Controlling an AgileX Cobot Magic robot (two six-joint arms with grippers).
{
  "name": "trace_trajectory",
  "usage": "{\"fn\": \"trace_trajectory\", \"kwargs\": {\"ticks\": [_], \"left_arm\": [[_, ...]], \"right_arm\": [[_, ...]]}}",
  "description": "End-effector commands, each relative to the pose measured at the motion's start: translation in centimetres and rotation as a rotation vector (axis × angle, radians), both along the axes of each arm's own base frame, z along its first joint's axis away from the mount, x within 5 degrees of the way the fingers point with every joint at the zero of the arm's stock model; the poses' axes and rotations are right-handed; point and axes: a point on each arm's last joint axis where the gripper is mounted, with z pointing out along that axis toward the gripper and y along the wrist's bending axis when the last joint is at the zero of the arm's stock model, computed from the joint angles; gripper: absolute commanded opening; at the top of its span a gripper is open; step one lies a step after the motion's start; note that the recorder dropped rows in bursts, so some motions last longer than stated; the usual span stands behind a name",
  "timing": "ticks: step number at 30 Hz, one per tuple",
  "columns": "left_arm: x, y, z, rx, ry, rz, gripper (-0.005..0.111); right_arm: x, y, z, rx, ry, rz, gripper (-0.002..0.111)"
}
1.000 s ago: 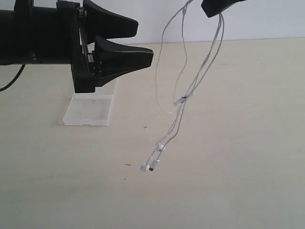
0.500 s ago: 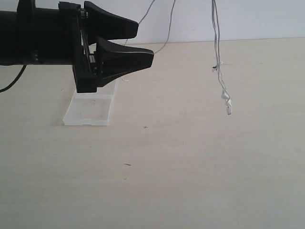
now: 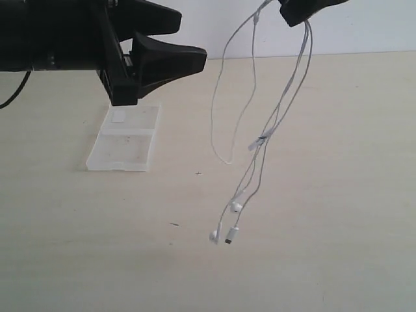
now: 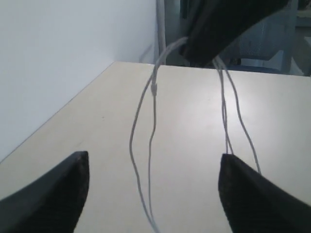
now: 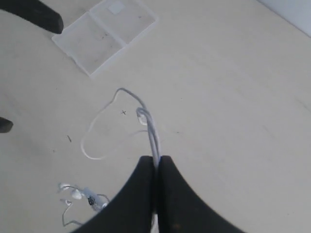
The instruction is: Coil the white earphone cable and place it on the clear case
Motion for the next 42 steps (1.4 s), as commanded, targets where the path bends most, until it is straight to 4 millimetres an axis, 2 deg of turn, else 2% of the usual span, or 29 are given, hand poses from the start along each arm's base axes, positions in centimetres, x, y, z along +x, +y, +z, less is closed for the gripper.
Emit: {"fn": "trace_trajectory", "kwargs": {"ticks": [1, 9, 14, 17, 23, 28, 34, 42], "left_arm": [[0.0, -0.4, 1.2, -0.027, -0.036, -0.033, 0.071], [0.0, -0.5, 1.4, -0.035, -0.041, -0.037, 0.072], [0.0, -0.5, 1.4, -0.039, -0.04, -0.046, 0.084], [0.2, -0.6, 1.1, -0.037, -0.029, -0.047, 0.085], [0.4, -2.1, 0.2, -0.034, 0.0, -0.089, 0.085], [0.9, -3.3, 0.3, -0.013, -0.011, -0.08, 0.085], [1.4, -3.4, 0.5, 0.001, -0.021, -0.05, 0.085], [1.5, -5.0, -1.4, 0.01, 0.046, -0.099, 0.085]], "right_arm": [[0.0, -0.1, 0.1, -0.039, -0.026, 0.054, 0.0], [0.0, -0.1, 0.1, -0.041, -0.031, 0.062, 0.0], [0.0, -0.1, 0.1, -0.038, -0.028, 0.057, 0.0], [0.0, 0.0, 0.1, -0.029, -0.023, 0.054, 0.0], [-0.2, 0.3, 0.1, 0.013, 0.001, 0.062, 0.0], [-0.2, 0.3, 0.1, 0.012, 0.0, 0.063, 0.0], [-0.2, 0.3, 0.1, 0.013, 0.001, 0.062, 0.0], [0.2, 0.6, -0.3, 0.015, 0.015, 0.062, 0.0]]}}
